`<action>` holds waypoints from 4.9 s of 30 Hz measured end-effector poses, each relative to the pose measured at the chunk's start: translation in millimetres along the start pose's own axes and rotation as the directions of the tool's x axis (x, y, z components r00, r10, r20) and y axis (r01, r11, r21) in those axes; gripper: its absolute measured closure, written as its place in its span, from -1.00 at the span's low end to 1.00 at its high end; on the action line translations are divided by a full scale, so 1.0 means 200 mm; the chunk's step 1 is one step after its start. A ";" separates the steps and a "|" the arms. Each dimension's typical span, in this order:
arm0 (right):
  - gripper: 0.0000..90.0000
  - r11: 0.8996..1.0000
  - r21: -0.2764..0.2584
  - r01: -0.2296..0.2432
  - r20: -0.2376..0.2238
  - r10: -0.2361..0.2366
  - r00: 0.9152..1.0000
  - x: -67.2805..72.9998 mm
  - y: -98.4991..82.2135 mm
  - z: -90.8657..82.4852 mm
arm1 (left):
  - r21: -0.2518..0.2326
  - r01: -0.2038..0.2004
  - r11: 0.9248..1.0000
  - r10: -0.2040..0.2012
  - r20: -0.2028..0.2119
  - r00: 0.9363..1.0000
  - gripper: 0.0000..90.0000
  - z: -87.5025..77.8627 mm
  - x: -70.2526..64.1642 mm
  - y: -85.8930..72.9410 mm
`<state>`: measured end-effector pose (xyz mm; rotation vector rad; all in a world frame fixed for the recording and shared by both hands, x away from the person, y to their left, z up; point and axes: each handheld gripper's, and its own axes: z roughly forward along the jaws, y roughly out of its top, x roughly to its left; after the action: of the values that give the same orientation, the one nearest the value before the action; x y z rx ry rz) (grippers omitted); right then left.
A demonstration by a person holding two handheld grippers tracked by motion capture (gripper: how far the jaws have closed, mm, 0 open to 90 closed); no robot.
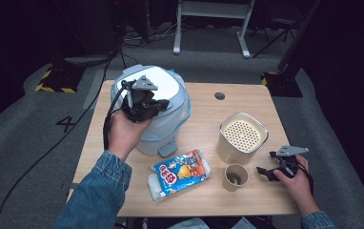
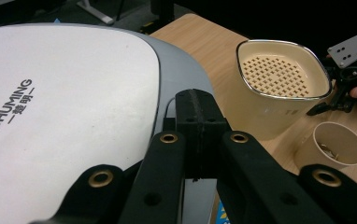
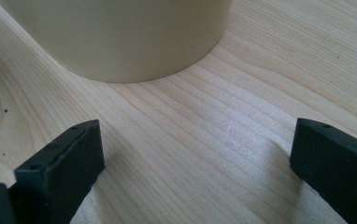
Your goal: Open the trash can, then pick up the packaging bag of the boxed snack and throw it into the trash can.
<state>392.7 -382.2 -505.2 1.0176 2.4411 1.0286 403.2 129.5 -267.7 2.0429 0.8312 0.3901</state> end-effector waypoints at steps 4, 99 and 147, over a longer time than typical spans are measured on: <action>-0.94 1.000 0.000 0.000 0.000 0.000 1.000 0.00 0.00 0.00 | 0.015 -0.030 0.999 0.030 -0.035 0.999 1.00 0.00 -0.03 0.01; -0.94 1.000 0.000 0.000 0.001 0.000 1.000 0.00 0.00 0.00 | 0.501 -0.083 0.861 -0.038 0.227 0.973 0.79 0.71 -0.14 -0.66; -0.94 1.000 0.000 0.000 0.001 0.000 1.000 0.00 0.00 0.00 | -0.328 0.013 0.945 0.070 0.237 0.969 0.98 0.00 -0.16 -0.37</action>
<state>392.6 -382.1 -505.2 1.0178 2.4399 1.0279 349.0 136.7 -327.3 1.7495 0.5442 0.2628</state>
